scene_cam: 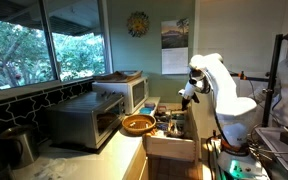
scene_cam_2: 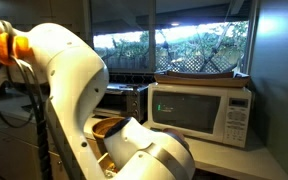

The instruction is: Remove a pen from the round wicker serving straw basket and put it in the opened drawer

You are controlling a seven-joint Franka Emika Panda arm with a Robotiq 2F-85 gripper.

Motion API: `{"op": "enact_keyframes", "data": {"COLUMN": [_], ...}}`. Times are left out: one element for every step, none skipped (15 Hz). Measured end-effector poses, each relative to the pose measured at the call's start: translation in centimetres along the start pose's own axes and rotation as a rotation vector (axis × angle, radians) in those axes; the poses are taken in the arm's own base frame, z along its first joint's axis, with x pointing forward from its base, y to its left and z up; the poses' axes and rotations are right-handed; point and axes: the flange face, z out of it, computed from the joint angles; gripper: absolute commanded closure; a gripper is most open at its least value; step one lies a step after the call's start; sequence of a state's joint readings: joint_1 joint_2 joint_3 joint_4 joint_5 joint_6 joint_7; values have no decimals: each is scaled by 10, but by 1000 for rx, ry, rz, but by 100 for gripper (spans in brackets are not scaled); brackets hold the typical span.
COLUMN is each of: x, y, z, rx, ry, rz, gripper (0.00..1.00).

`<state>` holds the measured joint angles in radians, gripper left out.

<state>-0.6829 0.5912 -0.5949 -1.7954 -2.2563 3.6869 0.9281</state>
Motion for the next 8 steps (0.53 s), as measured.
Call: {"op": "enact_keyframes", "data": {"x": [-5,-7,-7,-6,-4,-2,1,3], "y": [3,9,16,24,33,40,47,51], "z": [11,21,29,34,38,41,42,44], "rx": [10,3,-11,-27,-47,-61,-70,-70], "ry": [-31,-61,-88,-110,-132,-149,-163,-174], "rz": [-6,1,12,26,43,58,71,83], "gripper": [96,96,96,96,96,96,96,96]}}
